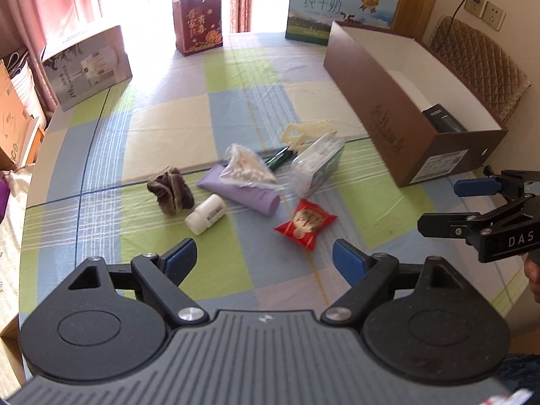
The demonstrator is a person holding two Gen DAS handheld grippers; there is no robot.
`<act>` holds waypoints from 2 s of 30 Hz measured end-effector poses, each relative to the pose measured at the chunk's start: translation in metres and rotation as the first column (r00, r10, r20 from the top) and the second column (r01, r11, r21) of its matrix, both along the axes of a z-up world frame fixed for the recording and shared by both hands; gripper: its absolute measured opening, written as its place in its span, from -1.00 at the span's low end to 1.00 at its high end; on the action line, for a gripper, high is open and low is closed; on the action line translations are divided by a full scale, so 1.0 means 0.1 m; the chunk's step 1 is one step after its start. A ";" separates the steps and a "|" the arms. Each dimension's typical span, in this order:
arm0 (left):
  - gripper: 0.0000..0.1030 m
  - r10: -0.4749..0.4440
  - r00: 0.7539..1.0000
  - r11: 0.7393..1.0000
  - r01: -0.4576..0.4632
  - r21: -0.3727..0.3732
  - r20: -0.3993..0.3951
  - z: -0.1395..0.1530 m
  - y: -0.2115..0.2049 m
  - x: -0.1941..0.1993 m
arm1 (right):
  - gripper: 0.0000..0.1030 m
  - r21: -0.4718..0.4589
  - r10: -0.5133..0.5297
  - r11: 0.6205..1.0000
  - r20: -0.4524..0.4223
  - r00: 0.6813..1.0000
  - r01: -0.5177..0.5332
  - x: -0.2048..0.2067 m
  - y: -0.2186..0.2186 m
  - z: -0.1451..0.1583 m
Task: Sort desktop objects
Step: 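Withdraw both tools from the brown box back toward the table items, then grasp the red snack packet with the right tool while the left tool approaches the white pill bottle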
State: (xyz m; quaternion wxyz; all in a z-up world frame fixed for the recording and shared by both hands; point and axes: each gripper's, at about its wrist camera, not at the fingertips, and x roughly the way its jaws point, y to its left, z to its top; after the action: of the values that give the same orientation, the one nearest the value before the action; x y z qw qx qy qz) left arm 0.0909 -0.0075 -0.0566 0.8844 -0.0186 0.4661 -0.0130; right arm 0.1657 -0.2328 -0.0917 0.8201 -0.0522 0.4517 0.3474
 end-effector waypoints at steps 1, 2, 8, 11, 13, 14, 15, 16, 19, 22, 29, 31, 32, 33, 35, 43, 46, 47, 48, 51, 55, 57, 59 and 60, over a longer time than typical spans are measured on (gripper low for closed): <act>0.62 0.002 1.000 1.000 -0.002 -0.003 -0.005 -0.03 0.03 0.01 | 0.96 0.002 0.004 1.000 -0.005 1.000 -0.004 0.00 0.05 -0.03; 0.62 0.003 1.000 1.000 -0.003 -0.008 -0.010 -0.05 0.05 0.03 | 0.95 0.000 0.005 1.000 -0.013 1.000 -0.005 0.00 0.11 -0.05; 0.58 -0.007 0.999 1.000 0.006 -0.014 -0.035 -0.21 0.19 0.13 | 0.57 -0.003 -0.059 0.998 -0.098 0.993 0.059 0.05 0.42 -0.25; 0.58 -0.014 0.999 1.000 0.013 -0.013 -0.050 -0.29 0.26 0.19 | 0.40 -0.013 -0.089 0.996 -0.123 0.988 0.088 0.07 0.53 -0.33; 0.57 -0.017 0.998 1.000 0.016 -0.013 -0.061 -0.34 0.31 0.23 | 0.31 -0.024 -0.100 0.995 -0.129 0.987 0.098 0.08 0.59 -0.36; 0.56 -0.019 0.998 1.000 0.018 -0.013 -0.065 -0.37 0.33 0.26 | 0.26 -0.026 -0.108 0.994 -0.129 0.986 0.105 0.08 0.63 -0.38; 0.56 -0.021 0.997 1.000 0.020 -0.013 -0.070 -0.39 0.35 0.28 | 0.20 -0.026 -0.116 0.993 -0.132 0.984 0.114 0.09 0.65 -0.39; 0.55 -0.024 0.997 1.000 0.023 -0.014 -0.075 -0.42 0.38 0.31 | 0.18 -0.026 -0.126 0.992 -0.133 0.983 0.124 0.09 0.68 -0.40; 0.53 -0.033 0.995 0.999 0.031 -0.019 -0.091 -0.49 0.44 0.37 | 0.16 -0.034 -0.170 0.985 -0.135 0.976 0.167 0.12 0.76 -0.44; 0.51 -0.040 0.994 0.999 0.037 -0.028 -0.104 -0.55 0.52 0.43 | 0.16 -0.040 -0.212 0.977 -0.145 0.966 0.209 0.16 0.83 -0.48; 0.41 -0.068 0.991 0.998 0.065 -0.026 -0.117 -0.64 0.63 0.55 | 0.15 -0.060 -0.288 0.958 -0.158 0.944 0.282 0.23 0.97 -0.59; 0.38 -0.080 0.989 0.997 0.077 -0.028 -0.121 -0.67 0.65 0.58 | 0.13 -0.073 -0.296 0.955 -0.149 0.944 0.287 0.25 1.00 -0.64; 0.37 -0.085 0.989 0.996 0.081 -0.030 -0.123 -0.68 0.65 0.59 | 0.04 -0.083 -0.295 0.955 -0.140 0.945 0.286 0.25 1.01 -0.66; 0.36 -0.089 0.988 0.996 0.085 -0.034 -0.124 -0.68 0.66 0.61 | -0.09 -0.091 -0.288 0.956 -0.139 0.947 0.278 0.25 1.01 -0.68; 0.32 -0.098 0.987 0.995 0.093 -0.043 -0.125 -0.70 0.67 0.64 | -0.30 -0.110 -0.275 0.959 -0.149 0.950 0.261 0.25 0.99 -0.72; 0.07 -0.142 0.983 0.988 0.134 -0.073 -0.119 -0.76 0.65 0.73 | -0.35 -0.155 -0.241 0.963 -0.126 0.962 0.220 0.29 0.71 -0.70; -0.04 -0.160 0.981 0.986 0.153 -0.070 -0.108 -0.77 0.64 0.76 | -0.34 -0.164 -0.254 0.959 -0.127 0.959 0.232 0.31 0.56 -0.69; -0.10 -0.168 0.980 0.985 0.161 -0.065 -0.103 -0.77 0.63 0.77 | -0.34 -0.168 -0.261 0.956 -0.126 0.957 0.239 0.31 0.52 -0.69; -0.12 -0.177 0.979 0.983 0.172 -0.059 -0.098 -0.78 0.62 0.79 | -0.34 -0.172 -0.270 0.954 -0.124 0.955 0.248 0.31 0.48 -0.69; -0.18 -0.203 0.975 0.979 0.201 -0.035 -0.087 -0.79 0.59 0.83 | -0.34 -0.179 -0.277 0.951 -0.126 0.953 0.253 0.30 0.38 -0.67; -0.22 -0.227 0.971 0.974 0.227 -0.004 -0.071 -0.79 0.55 0.87 | -0.34 -0.189 -0.279 0.949 -0.117 0.953 0.254 0.28 0.30 -0.67; -0.22 -0.245 0.967 0.969 0.246 0.005 -0.062 -0.79 0.53 0.89 | -0.34 -0.191 -0.274 0.949 -0.116 0.955 0.249 0.29 0.28 -0.66; -0.21 -0.262 0.963 0.965 0.263 0.014 -0.069 -0.83 0.50 0.93 | -0.34 -0.190 -0.274 0.950 -0.117 0.955 0.249 0.30 0.26 -0.65; -0.21 -0.265 0.961 0.963 0.268 0.024 -0.077 -0.86 0.48 0.96 | -0.34 -0.190 -0.270 0.951 -0.118 0.956 0.245 0.31 0.26 -0.66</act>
State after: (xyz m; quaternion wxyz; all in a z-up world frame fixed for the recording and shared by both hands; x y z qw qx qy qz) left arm 0.1868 0.0406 -0.1426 0.8572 0.0587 0.4965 -0.1233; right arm 0.1962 -0.2071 -0.1573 0.8164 -0.0386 0.5406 0.1995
